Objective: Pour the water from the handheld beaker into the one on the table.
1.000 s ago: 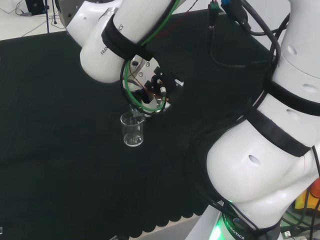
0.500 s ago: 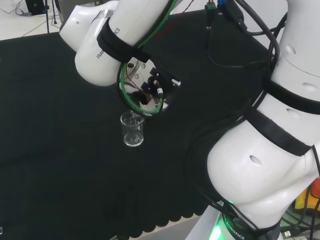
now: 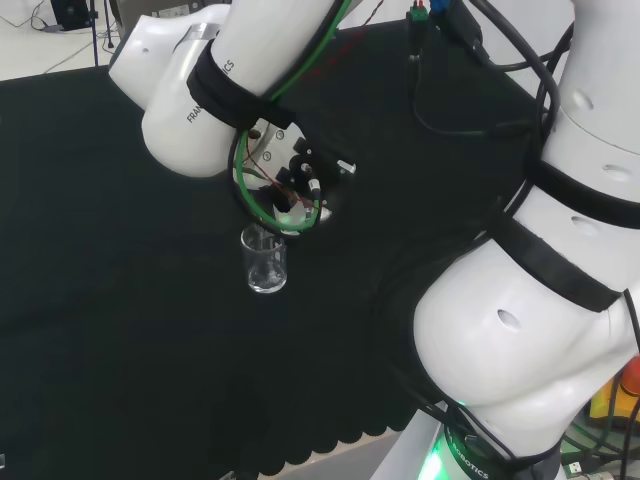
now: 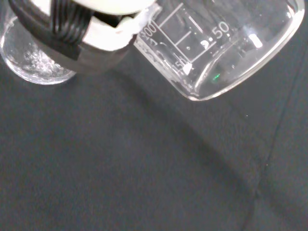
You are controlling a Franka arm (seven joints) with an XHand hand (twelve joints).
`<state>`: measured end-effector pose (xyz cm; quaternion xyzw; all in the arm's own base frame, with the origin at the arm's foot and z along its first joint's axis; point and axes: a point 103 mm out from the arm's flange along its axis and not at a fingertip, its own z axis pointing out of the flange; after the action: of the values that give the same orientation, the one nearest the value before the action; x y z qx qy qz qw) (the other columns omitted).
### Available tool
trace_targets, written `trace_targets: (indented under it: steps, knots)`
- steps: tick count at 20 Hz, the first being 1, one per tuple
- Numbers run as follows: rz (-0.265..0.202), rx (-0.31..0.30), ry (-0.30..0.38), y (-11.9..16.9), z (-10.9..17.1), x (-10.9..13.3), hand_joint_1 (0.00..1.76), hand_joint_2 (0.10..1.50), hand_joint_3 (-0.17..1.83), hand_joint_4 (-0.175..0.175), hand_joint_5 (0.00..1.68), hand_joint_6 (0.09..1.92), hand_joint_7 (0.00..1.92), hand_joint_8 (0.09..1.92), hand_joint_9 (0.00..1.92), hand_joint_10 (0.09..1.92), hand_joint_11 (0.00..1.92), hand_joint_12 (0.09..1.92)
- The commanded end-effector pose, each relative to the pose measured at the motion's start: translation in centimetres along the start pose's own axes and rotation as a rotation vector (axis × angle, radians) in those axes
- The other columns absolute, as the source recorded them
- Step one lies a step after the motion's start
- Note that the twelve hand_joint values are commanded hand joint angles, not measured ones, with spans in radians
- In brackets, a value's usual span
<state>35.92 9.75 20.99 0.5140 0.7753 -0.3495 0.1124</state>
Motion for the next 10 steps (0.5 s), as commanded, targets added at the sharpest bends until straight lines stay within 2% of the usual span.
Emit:
trace_targets:
  steps: [1,10]
  knots:
    - [0.012,0.042,-0.049,0.02,0.13,-0.31,1.18,1.04,-0.17,-0.031,1.38,0.35,1.51,0.76,1.75,0.35,1.45,0.62]
    - [0.014,0.049,-0.057,0.05,0.12,-0.32,1.18,1.04,-0.17,-0.033,1.38,0.36,1.51,0.76,1.75,0.35,1.45,0.62]
